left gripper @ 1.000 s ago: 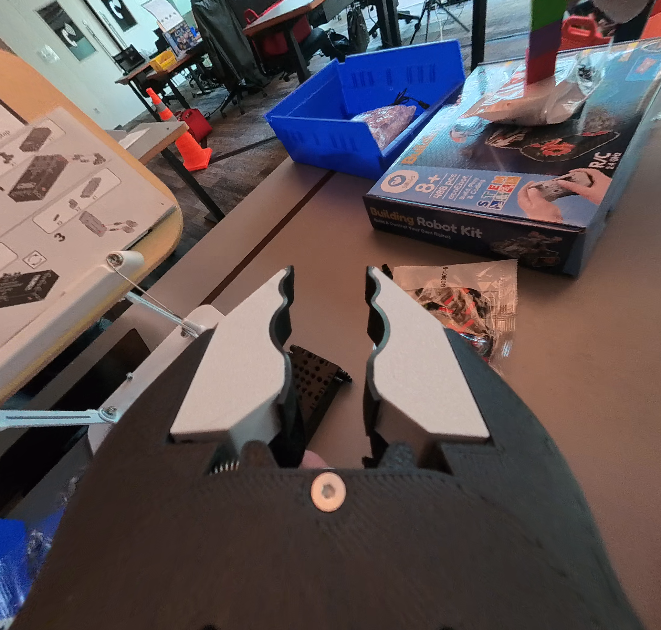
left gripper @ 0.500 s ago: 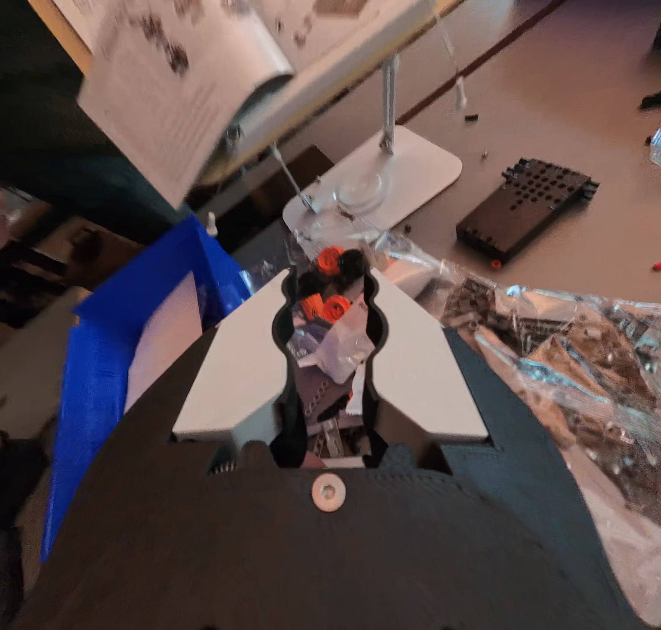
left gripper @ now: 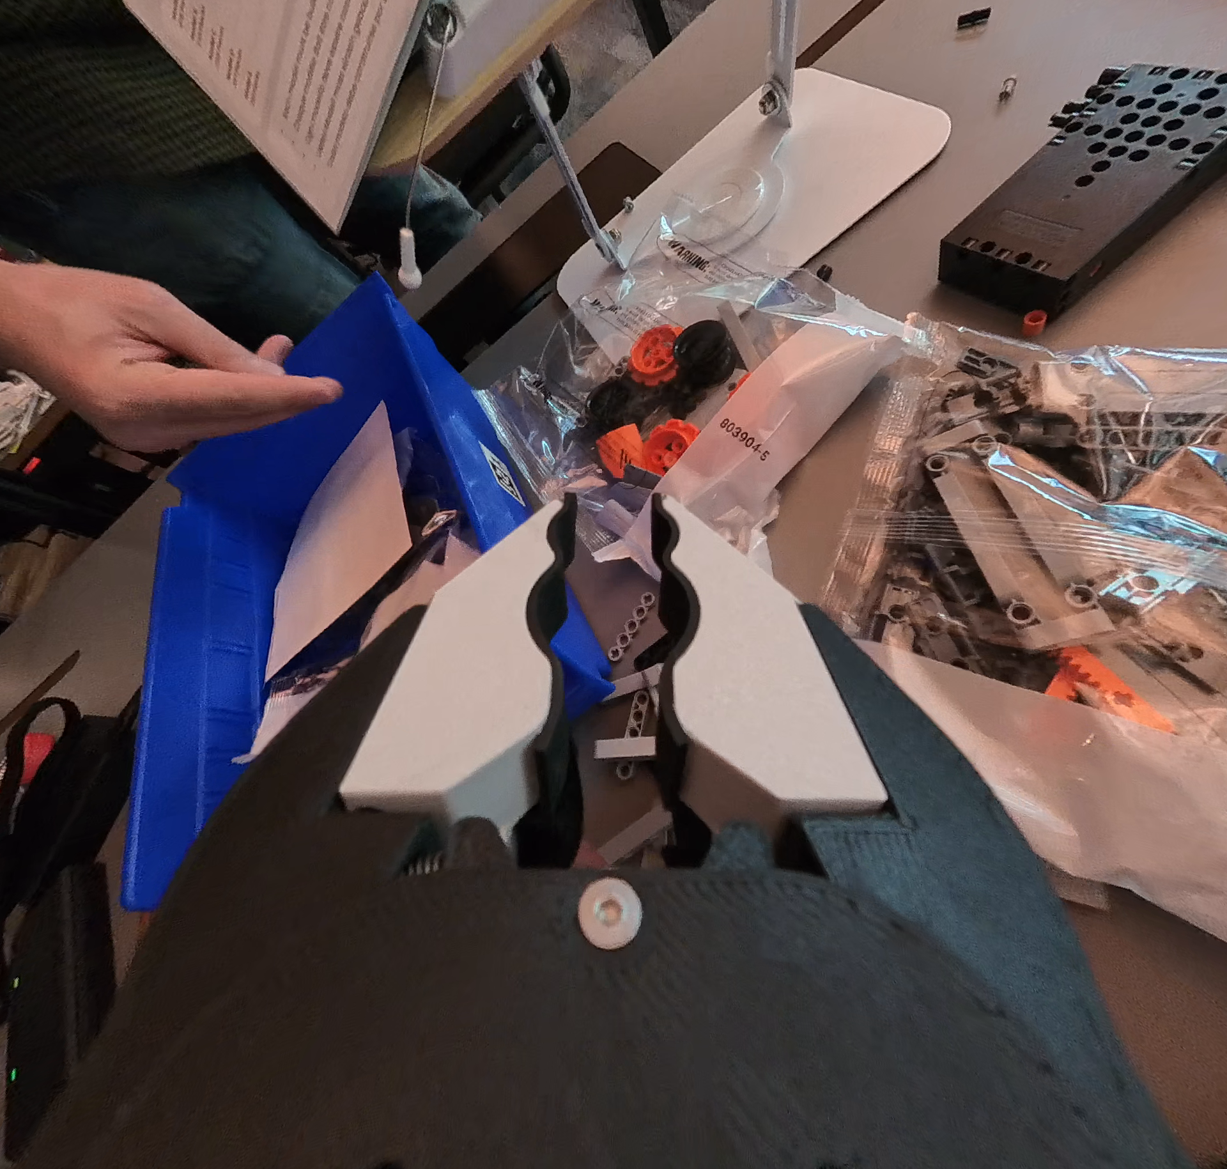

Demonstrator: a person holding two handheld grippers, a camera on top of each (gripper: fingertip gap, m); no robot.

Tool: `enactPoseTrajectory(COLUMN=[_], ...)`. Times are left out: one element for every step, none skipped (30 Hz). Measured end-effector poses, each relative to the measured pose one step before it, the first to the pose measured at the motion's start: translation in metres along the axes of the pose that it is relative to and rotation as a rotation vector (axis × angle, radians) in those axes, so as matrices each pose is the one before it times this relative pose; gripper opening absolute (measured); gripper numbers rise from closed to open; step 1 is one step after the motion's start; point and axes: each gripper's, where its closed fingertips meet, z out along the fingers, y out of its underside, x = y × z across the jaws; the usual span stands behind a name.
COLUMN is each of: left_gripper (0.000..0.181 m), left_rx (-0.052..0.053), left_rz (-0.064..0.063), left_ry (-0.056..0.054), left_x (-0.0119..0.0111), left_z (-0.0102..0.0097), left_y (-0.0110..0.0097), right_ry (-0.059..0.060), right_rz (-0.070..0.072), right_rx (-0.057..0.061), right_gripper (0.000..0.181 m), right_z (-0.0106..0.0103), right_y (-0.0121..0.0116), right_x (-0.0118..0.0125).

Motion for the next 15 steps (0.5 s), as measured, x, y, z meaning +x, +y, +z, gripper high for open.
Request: enactPoseTrajectory(left_gripper=[0.021,0.022,0.022,0.022,0.022,0.022,0.022,0.023,0.023,0.023,0.023,0.024,0.025,0.025,0.026], left_rx=[-0.0052,-0.0029,-0.0031,-0.0026,-0.0014,0.0017,0.0028,0.0023,0.0042,0.0066,0.0076,0.0073,0.0071,0.0067,0.0005], left_rz=[-0.0019,0.0022,0.0007,-0.0002,0.0005,0.0007,-0.0012,-0.0044,-0.0038,-0.0026,-0.0032,-0.0064,-0.0059,-0.0036,-0.0019], left_ry=[0.0082,0.0032,0.0013,0.0028,0.0035,-0.0016,-0.0016,0.0031,0.0044,0.0009,0.0006,0.0039,0.0065,0.0006,0.0017], left_x=[0.00127,0.00113,0.00087,0.00102,0.00096,-0.00014,-0.00049,-0.00019,0.00005,-0.00056,-0.00034,0.00048,0.00107,0.00049,0.00047], left_z=[0.00077,0.0008,0.00102,0.00091,0.00058,0.00028,-0.0002,-0.00027,-0.00043,-0.00056,-0.00047,-0.00043,-0.00023,0.0001,0.00041], left_y=[0.00256,0.00192,0.00172,0.00142,0.00118,0.00066,0.00049,0.00054,0.00026,-0.00013,-0.00071,-0.00105,-0.00119,-0.00106,-0.00022], right_ry=[0.0002,-0.0002,0.0005,0.0004,-0.0003,0.0004,0.001,0.0011,0.0022,0.0029,0.0027,0.0022,0.0014,0.0007,0.0016], right_rz=[0.0013,0.001,-0.0002,-0.0001,0.0003,-0.0004,-0.0009,-0.0007,-0.0009,-0.0003,0.0007,0.0002,-0.0021,-0.0047,-0.0056], right_rx=[-0.0002,-0.002,-0.0035,-0.0029,-0.0025,-0.0021,-0.0019,-0.0019,0.0009,0.004,0.0056,0.008,0.0103,0.0088,0.006], right_gripper=[0.0,0.0,0.0,0.0,0.0,0.0,0.0,0.0,0.0,0.0,0.0,0.0,0.0,0.0,0.0], right_z=[0.00029,0.00045,0.00075,0.00086,0.00061,0.00061,0.00052,0.00038,-0.00007,-0.0006,-0.00123,-0.00176,-0.00231,-0.00229,-0.00216], right_y=[0.00033,0.00055,0.00088,0.00065,0.00051,0.00035,0.00025,-0.00001,-0.00074,-0.00169,-0.00243,-0.0031,-0.00355,-0.00321,-0.00224], right_x=[-0.00006,0.00006,0.00011,0.00025,0.00004,0.00005,-0.00005,-0.00005,-0.00003,0.00002,-0.00008,-0.00034,-0.00093,-0.00142,-0.00138])
